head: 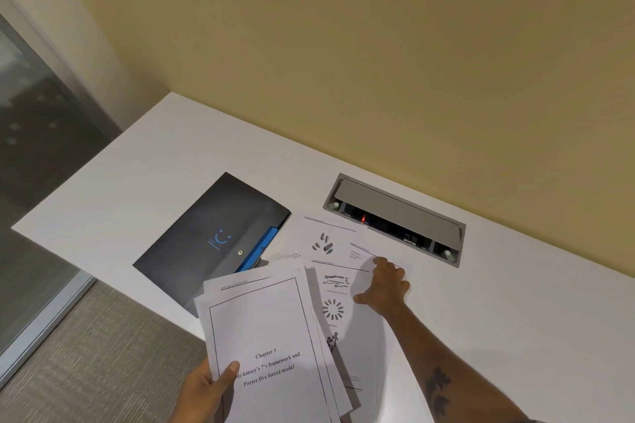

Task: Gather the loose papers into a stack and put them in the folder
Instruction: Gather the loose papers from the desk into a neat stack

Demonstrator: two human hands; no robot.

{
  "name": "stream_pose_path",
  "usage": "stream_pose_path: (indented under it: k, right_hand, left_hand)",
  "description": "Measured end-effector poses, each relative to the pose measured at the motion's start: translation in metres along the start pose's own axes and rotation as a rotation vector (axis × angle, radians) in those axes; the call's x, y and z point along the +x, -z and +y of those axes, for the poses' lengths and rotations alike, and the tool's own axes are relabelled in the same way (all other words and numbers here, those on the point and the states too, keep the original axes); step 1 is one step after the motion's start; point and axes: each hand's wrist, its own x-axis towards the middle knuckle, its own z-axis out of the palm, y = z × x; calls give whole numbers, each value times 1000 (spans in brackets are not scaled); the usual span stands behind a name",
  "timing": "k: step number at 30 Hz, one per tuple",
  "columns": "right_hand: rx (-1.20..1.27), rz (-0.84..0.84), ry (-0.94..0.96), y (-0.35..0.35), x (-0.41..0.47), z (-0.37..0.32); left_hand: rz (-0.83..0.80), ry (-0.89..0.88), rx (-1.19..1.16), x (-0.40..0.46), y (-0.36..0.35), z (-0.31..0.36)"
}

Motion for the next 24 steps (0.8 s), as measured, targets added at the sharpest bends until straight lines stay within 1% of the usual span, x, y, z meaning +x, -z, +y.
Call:
stream_pose_path:
  k: [3, 10, 24]
  right_hand:
    - [-66, 26, 12, 3, -2, 0]
    - [-106, 46, 77, 5, -3, 0]
    - [-80, 21, 42, 9, -2, -1]
  left_hand:
    - [8, 6, 22, 1, 1, -2]
    - [17, 33, 34, 3, 3, -6]
    - [30, 41, 60, 2, 4, -7]
